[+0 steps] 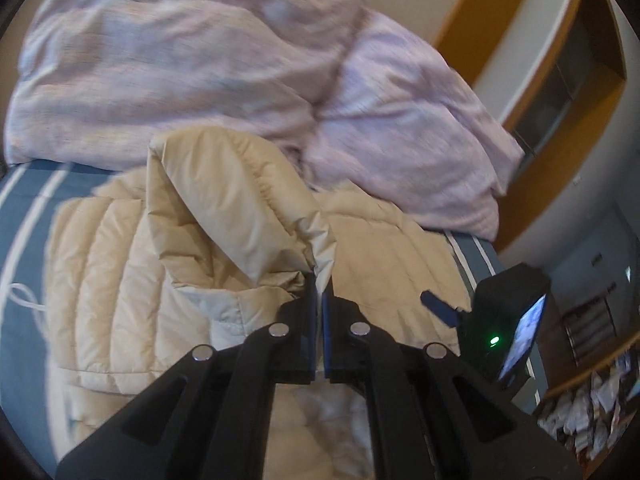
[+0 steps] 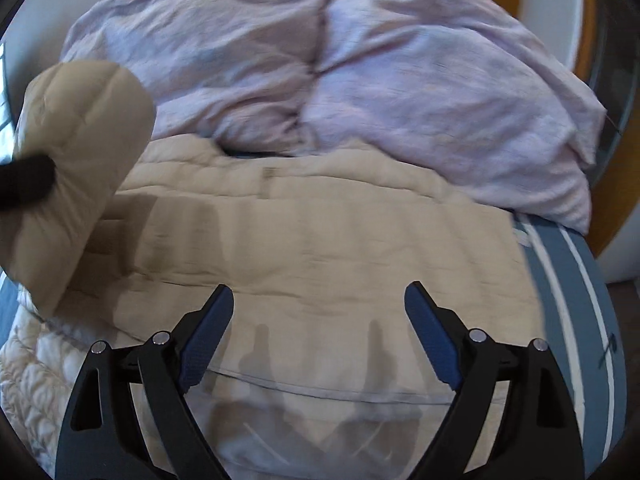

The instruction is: Fold large clothes

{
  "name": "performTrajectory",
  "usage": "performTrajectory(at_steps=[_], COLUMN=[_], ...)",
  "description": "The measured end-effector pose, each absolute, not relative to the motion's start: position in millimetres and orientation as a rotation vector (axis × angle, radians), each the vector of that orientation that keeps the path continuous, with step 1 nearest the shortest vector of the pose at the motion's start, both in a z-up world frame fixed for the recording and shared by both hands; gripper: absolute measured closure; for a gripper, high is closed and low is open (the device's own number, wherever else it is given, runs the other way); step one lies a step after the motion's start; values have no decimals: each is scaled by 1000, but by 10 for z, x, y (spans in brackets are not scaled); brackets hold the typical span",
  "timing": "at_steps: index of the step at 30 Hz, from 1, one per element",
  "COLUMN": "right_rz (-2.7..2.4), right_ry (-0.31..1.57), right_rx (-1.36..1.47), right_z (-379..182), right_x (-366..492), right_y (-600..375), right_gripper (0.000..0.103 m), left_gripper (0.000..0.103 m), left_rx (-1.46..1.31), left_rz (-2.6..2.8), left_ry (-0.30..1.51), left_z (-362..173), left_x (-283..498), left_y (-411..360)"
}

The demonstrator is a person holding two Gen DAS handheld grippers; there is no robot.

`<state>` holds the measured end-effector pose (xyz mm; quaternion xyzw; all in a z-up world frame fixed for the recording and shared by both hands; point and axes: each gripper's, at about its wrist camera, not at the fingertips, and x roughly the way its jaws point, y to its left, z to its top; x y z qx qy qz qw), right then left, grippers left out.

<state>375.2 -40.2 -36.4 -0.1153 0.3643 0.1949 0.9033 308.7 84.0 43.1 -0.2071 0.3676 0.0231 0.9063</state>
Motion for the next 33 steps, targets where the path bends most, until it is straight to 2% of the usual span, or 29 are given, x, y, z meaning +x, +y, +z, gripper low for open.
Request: performTrajectory(at_steps=[7,8,9,10,12,13,17,20,22,25,33], right_rz=[315,310,307,304,312,317,351,396,416,458,461], right_ry=[767,765,763,757,746,742,717,726,735,762,830], right_rx=[-188,-183,-177,-168,-154,-148,-143,-125,-114,-79,-114], right_z=[-380,-377,-369,-347,-309,-290,-194,-148,-132,-127,-330], right_x=[3947,3962,3967,3969,3949,3942,3871,3828,3812,3816,3863], right_y=[-880,-916,-953,-991,-1022,-1026,-956,-867,-812,-734,-504], right_gripper=[14,14,14,14,14,14,21,33,45,55,58], left_gripper=[97,94,84,80,60,58,57,56,57,57,56], left_rx=[-439,-448,-453,-456,-450,-446,-432,-407,-387,-373,-378], left_rz=[-25,-26,-29,-29,-3,11,76,130,163,193,230], left_ry=[874,884,886,882,858,847,833,843,852,864,893], left_z=[83,64,66,83,154,185,263,240,198,129,-36], left_x=[3397,3398,3395,3380,3309,3282,3176,3131,3106,3087,3090], left_y=[421,409,414,426,493,531,719,836,893,971,1117])
